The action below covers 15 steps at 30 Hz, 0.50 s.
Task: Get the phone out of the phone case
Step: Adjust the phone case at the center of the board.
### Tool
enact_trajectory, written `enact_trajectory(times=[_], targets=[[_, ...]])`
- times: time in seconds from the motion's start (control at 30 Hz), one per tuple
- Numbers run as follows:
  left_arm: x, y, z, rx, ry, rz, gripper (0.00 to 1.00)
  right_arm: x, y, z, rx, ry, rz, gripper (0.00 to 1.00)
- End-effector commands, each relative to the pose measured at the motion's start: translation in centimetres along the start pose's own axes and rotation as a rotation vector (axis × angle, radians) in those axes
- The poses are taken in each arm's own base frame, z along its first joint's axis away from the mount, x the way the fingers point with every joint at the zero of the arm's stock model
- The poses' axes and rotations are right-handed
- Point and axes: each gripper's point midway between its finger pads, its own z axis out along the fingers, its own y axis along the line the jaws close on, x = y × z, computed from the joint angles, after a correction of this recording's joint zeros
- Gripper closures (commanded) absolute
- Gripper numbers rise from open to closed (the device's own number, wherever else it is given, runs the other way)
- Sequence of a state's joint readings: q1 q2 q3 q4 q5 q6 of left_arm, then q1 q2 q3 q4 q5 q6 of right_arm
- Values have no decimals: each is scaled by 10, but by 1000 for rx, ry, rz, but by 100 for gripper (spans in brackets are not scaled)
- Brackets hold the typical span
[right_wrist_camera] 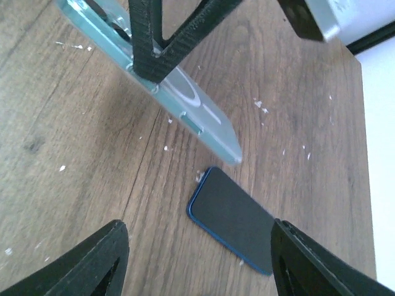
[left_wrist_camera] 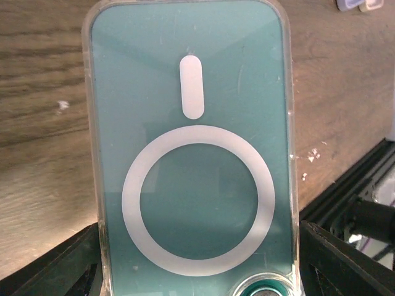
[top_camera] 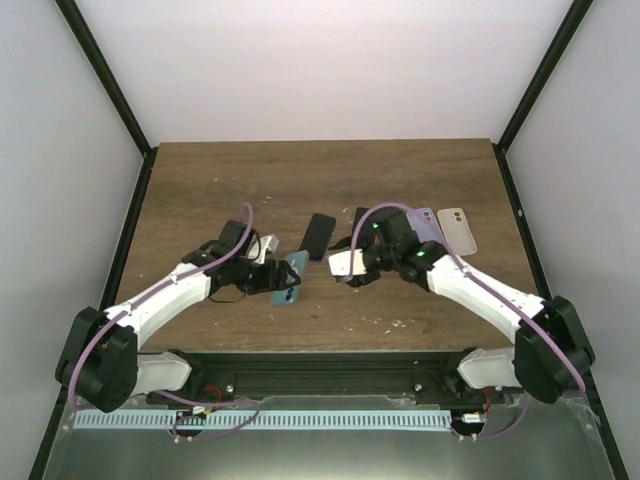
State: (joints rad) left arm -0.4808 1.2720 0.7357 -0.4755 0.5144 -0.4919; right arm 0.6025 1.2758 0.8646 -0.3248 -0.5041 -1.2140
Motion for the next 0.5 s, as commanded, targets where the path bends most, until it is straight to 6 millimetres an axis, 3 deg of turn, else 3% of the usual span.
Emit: enact_trajectory(times=[0.0, 0.23, 0.47], targets=[[-6, -38, -6, 123, 0, 72, 36, -9, -14, 29, 68, 62, -165, 36], [0, -49, 0, 123, 36, 99, 38, -27, 8, 60, 42, 63, -304, 39], [4, -52, -3, 131, 54, 107, 39, -17, 17, 71, 58, 112, -406, 59]])
